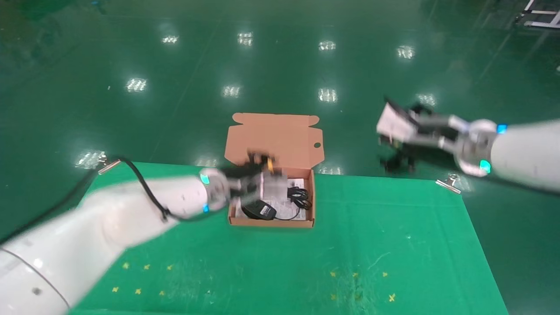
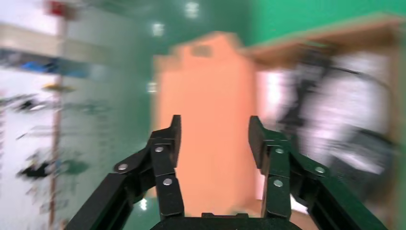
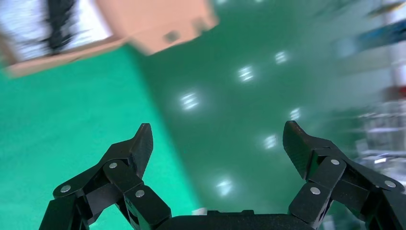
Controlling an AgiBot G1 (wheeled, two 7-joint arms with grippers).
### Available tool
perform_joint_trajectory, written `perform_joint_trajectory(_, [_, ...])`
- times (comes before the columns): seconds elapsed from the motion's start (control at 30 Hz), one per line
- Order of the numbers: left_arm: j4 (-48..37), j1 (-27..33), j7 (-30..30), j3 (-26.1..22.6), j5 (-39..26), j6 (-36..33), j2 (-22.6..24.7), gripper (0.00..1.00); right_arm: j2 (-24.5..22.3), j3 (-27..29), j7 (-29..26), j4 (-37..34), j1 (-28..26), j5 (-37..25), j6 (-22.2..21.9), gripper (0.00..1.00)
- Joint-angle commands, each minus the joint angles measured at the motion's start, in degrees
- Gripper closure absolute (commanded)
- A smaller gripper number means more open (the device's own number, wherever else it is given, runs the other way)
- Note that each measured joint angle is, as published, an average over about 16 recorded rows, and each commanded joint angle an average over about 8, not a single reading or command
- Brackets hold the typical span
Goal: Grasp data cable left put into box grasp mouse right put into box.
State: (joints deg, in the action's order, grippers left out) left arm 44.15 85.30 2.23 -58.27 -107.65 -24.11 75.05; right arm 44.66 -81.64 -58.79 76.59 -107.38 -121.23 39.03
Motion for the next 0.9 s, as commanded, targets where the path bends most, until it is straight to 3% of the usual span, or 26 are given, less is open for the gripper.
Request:
perform_joint_trajectory(0.03, [0.86, 1.34, -1.8, 0.89, 0.44, 0.26, -0.61, 0.0, 0.36, 0.37, 0.79, 0.06, -1.66, -0.87, 0.27, 0.0])
perform_joint_trajectory(0.3, [2.18, 3.31, -5.38, 4.79, 3.66, -1.19, -3.0, 0.0, 1.19, 2.52, 5.96, 0.19, -3.99, 1.94, 4.55, 0.0])
perform_joint_trajectory(0.9, [9.64, -4.09, -7.46, 15.04, 20.66, -17.71, -13.13, 0.0, -1.77, 19.77, 17.46, -0.68, 9.63, 23.11, 16.07, 0.0])
